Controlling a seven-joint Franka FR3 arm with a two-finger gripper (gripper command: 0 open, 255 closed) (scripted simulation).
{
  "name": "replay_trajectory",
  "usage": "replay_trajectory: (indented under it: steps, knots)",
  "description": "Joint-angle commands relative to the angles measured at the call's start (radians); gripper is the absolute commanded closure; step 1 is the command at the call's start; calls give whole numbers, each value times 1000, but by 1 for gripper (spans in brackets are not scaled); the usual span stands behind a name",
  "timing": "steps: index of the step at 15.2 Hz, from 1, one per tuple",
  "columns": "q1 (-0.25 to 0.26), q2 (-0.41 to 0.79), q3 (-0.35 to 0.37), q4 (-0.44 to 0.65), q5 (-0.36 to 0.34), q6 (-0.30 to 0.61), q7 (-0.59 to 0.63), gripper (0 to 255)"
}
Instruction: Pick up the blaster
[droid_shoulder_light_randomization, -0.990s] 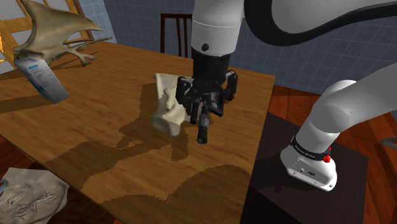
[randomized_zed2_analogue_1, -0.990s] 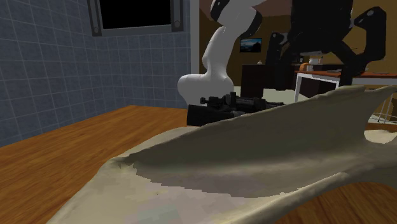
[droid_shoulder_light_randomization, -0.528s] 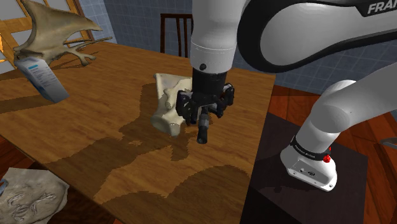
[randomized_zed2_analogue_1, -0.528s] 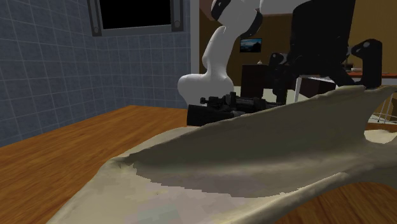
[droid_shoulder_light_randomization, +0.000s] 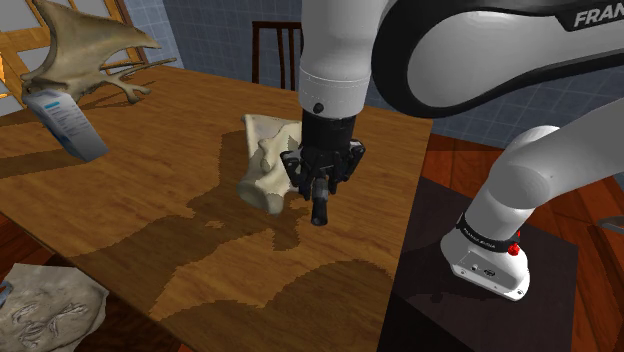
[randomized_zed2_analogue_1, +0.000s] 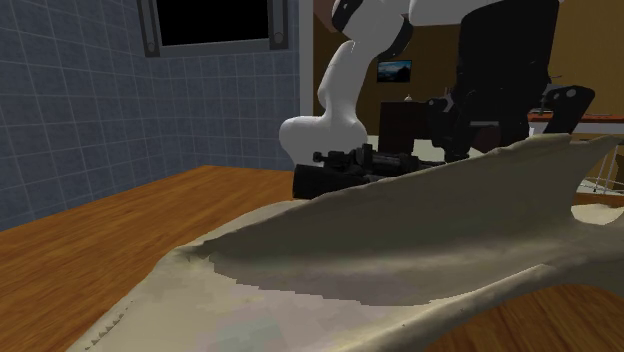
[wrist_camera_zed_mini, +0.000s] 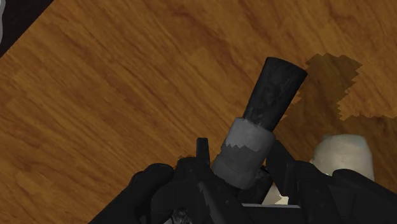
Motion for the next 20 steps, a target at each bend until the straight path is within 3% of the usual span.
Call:
replay_trajectory:
  steps: [1, 20]
  knots:
    - [0, 0, 0, 0, 0, 0, 0, 255]
    - [-13, 3, -70, 190, -49, -193, 16, 255]
